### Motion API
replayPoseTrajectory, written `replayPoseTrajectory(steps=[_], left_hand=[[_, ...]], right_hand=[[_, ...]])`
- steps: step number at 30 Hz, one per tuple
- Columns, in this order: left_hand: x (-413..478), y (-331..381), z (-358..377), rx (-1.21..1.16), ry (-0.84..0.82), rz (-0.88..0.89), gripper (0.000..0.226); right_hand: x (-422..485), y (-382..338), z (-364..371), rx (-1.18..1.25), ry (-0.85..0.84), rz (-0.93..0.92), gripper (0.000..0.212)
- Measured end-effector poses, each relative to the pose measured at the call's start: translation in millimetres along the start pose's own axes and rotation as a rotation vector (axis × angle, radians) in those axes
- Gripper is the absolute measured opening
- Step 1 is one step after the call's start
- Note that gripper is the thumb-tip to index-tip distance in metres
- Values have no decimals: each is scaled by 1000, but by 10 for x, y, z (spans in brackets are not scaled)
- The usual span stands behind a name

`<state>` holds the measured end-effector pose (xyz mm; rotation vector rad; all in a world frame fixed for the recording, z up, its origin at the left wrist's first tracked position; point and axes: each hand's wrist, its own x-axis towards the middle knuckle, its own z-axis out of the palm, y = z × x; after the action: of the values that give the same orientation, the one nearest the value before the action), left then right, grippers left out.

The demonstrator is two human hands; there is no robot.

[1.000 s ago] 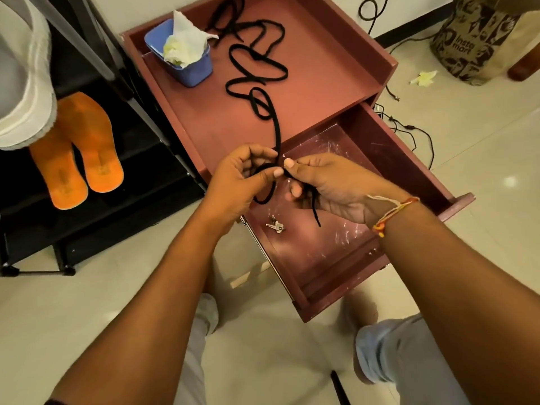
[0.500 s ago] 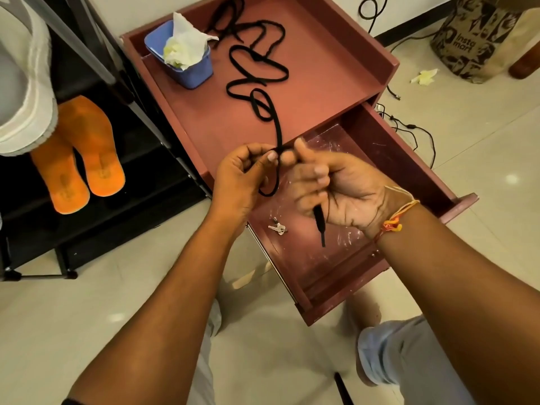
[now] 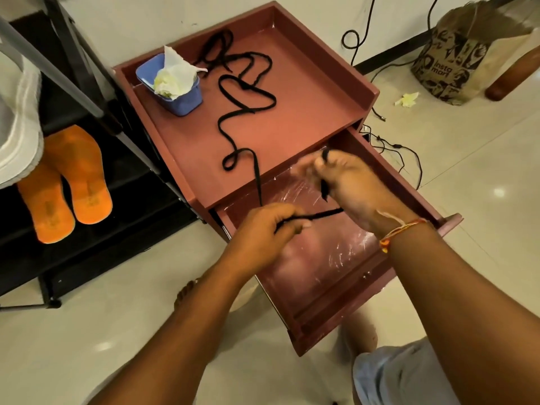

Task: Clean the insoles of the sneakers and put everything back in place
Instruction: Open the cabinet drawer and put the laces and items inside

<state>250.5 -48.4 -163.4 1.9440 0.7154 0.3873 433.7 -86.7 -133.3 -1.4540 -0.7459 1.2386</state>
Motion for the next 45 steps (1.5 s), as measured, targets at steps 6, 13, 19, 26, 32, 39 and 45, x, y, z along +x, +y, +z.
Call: replayPoseTrajectory(steps=[6,13,19,26,32,39,45], left_hand=[[97,-35,-103,-212,232,-49,12],[93,-43,-76,-163,319,-84,18],[51,-111,40,117,5,-125,31],[4,46,187,245,-172,51,44],[46,15,29,56,139,37,19],[100,23,-79,-241,382,-22,11],[89,-96,3,-194,173,-126,14]], right_hand=[[-107,96,132,-362,-267,276,37],[-116,7,90,428,-623,478,63],[-80,-62,39,1051,-576,282,42],[18,-51,-8,933,-6,90,31],[-30,77,85,-161,14,178,28],[-122,35,93,-41,-514,537,74],[-69,-32,-2,913,-663,392,55]])
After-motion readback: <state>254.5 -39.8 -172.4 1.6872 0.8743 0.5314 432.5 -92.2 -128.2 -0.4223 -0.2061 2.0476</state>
